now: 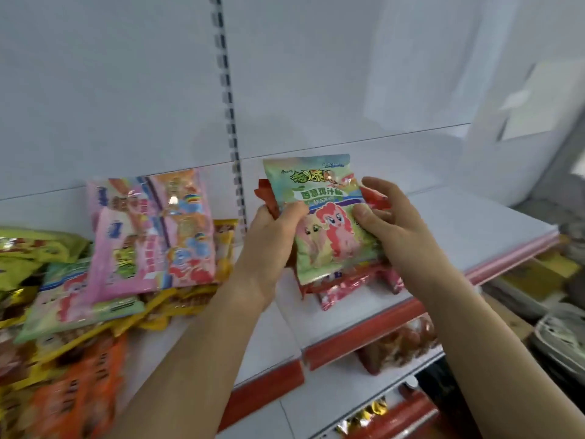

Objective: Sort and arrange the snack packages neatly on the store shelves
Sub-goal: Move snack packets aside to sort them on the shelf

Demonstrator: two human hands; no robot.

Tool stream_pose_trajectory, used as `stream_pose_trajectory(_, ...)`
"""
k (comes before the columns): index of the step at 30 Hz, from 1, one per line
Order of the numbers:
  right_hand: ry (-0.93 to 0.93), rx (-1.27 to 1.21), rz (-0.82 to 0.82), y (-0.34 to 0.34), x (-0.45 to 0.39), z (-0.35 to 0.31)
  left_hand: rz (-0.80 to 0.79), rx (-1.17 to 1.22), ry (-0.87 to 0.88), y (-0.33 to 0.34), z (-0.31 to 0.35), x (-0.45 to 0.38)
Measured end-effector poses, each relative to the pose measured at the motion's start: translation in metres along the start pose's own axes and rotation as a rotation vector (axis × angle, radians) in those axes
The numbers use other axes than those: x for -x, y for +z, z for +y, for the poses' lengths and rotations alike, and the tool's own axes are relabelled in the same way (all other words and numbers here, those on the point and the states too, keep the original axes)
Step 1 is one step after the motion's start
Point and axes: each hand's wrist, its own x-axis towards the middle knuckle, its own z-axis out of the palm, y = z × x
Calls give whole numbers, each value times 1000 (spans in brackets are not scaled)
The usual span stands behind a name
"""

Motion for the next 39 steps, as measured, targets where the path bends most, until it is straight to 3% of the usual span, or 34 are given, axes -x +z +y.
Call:
stream_pose_trajectory(4,16,39,124,-80,-15,5,-22,-6,71,86,-12,-34)
stream_pose_trajectory(9,66,70,73,-181,-42,16,-8,-86,128,191,-30,-78)
stream_pose_trajectory(13,138,63,99,-255,-80,39,-71,-200,104,256,-60,-121)
stream_pose_trajectory(17,204,84,97,-299,-115,67,-18,-311,2,296,-89,-158)
stream_pose_trajectory(23,257,243,63,-325,-161,112,37,-518,-57,309,-129,-199)
stream_pose_trajectory(27,250,288,3,-303,-196,124,148,-542,-90,289,-129,-212)
stream_pose_trajectory(33,152,565,-108,-255,-218,124,305,-558,-115,250,-122,-212)
stream_pose_trajectory(39,108,861,-131,-249,-219,111,262,-548,-164,236,-114,-207)
